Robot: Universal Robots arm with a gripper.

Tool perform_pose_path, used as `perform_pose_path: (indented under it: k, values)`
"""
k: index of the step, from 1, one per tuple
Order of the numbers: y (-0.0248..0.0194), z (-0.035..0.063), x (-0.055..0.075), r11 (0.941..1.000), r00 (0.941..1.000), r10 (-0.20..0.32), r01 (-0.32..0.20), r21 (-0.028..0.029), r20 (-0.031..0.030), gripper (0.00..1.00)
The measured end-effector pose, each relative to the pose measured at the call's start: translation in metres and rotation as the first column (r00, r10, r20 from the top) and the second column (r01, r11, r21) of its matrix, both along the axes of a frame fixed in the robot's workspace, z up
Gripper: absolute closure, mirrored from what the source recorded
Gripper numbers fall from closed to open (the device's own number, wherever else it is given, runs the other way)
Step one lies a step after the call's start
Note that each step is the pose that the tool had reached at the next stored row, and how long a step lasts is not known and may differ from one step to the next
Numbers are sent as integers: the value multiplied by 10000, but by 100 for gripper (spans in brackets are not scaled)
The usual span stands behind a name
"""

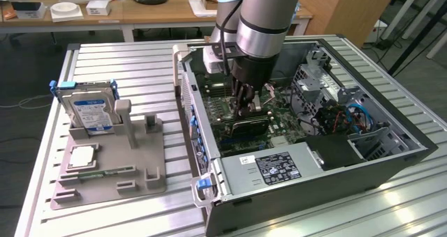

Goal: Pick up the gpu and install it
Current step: 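Press down on the gpu until it lock into place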

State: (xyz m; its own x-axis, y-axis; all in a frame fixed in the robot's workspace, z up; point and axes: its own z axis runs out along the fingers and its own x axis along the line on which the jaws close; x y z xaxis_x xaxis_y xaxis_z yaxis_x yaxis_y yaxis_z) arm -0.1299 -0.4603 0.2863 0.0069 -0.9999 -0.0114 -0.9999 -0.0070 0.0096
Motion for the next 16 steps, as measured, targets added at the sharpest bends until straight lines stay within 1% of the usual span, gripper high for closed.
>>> perform_pose_path:
  k: [5,16]
  values:
    - [0,-19,32,10000,10000,-1,1,-1,-1,89]
    - [0,-104,67,10000,10000,1,-1,0,1,89]
